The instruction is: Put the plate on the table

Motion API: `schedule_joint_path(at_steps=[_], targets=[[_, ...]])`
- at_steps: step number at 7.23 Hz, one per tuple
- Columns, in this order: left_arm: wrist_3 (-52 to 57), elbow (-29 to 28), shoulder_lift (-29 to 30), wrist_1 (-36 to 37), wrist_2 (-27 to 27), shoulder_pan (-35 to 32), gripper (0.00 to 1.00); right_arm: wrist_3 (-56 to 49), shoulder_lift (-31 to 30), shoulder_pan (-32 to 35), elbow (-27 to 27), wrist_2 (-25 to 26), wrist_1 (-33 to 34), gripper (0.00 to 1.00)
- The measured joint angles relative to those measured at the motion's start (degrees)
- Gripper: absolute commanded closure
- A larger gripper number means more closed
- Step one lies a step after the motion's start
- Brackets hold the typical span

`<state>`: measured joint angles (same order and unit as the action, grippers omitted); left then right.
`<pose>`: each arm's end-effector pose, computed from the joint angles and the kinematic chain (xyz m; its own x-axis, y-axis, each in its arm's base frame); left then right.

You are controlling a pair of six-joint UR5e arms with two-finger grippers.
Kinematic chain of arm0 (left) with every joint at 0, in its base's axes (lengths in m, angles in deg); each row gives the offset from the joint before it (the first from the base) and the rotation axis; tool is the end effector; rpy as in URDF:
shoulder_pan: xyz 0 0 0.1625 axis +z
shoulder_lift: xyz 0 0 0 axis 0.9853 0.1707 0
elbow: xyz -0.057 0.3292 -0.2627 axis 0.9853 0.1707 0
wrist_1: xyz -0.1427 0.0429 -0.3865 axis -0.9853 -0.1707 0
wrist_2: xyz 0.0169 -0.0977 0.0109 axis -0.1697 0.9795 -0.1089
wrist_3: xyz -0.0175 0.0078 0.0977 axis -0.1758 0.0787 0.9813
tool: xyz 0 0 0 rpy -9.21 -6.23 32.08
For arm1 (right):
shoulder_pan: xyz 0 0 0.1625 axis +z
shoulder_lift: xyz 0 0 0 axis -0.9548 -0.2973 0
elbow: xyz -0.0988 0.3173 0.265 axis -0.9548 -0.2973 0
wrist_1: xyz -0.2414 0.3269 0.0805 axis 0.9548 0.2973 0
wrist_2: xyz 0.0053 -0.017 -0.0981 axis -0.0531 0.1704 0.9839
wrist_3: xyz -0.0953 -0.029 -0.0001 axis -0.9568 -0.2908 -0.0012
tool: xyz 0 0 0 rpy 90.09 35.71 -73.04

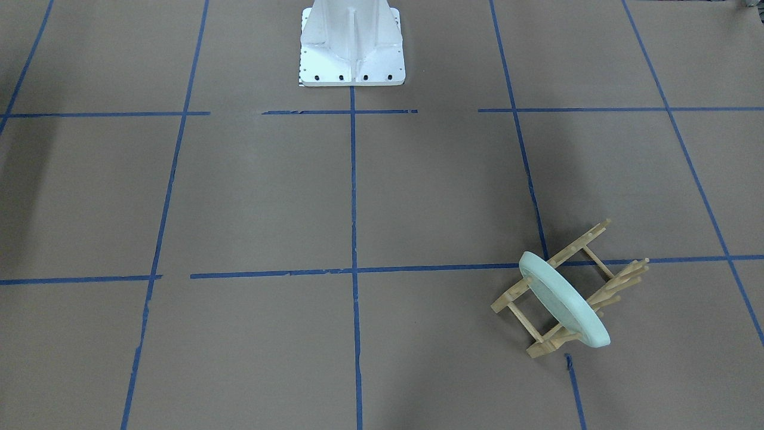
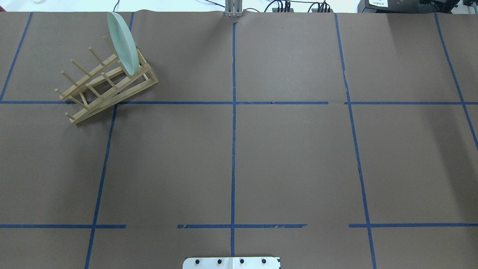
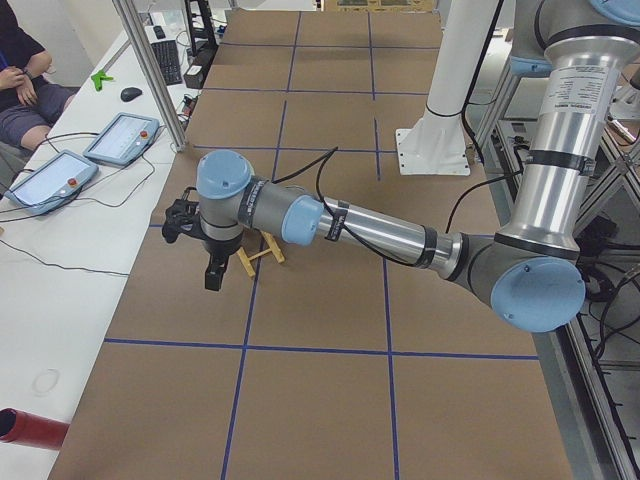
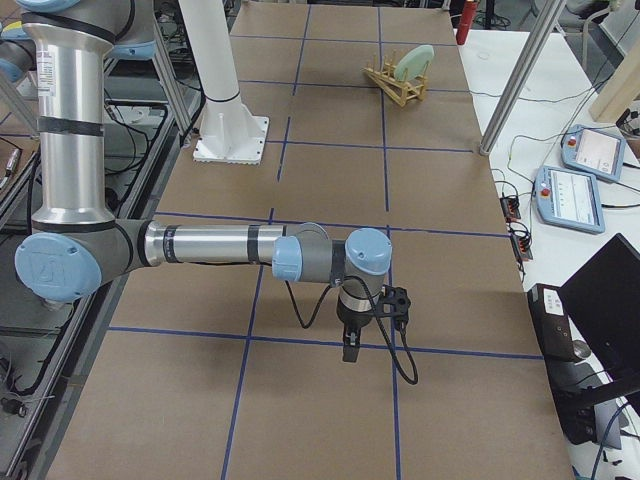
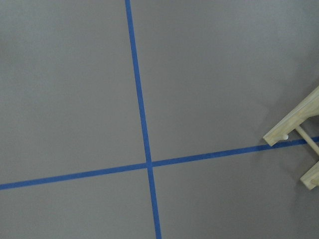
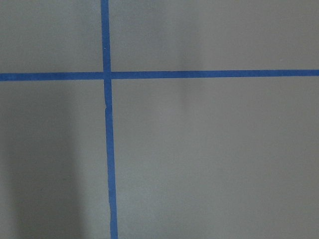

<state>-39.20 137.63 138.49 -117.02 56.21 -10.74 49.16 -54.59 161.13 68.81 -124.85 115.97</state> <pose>-0.0696 -0.5719 0.4886 0.6491 0.0295 -0.7601 0.2252 0.9470 0.2291 0.0630 -0.4679 0.6545 0.8171 0.0475 0.5745 -0.0177 0.9982 -0.0575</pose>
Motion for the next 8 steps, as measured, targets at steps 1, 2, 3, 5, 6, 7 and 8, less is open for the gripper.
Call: schedule_joint_path(at_steps=[1,2,3,5,6,7,8], targets=[[-10.3,-1.2,0.2,-7.5,2.3,0.9,0.0,0.0,0.0,0.0,0.0,0.0,0.0,0.0],[-21.3,-3.1,0.9,-16.0,4.4,2.3,0.0,0.0,0.0,0.0,0.0,0.0,-0.1,0.0],[-33.1,-5.5,1.8,-26.0,5.1,4.8,0.0,0.0,0.0,0.0,0.0,0.0,0.0,0.0],[-54.4,-11.4,5.2,-43.9,4.9,11.2,0.0,0.0,0.0,0.0,0.0,0.0,0.0,0.0],[-62.5,-13.3,7.5,-49.1,3.6,14.0,0.0,0.0,0.0,0.0,0.0,0.0,0.0,0.0],[-70.9,-14.0,9.6,-53.7,0.0,17.3,0.0,0.0,0.0,0.0,0.0,0.0,0.0,0.0],[-79.5,-14.5,11.2,-58.6,-5.5,21.1,0.0,0.0,0.0,0.0,0.0,0.0,0.0,0.0]])
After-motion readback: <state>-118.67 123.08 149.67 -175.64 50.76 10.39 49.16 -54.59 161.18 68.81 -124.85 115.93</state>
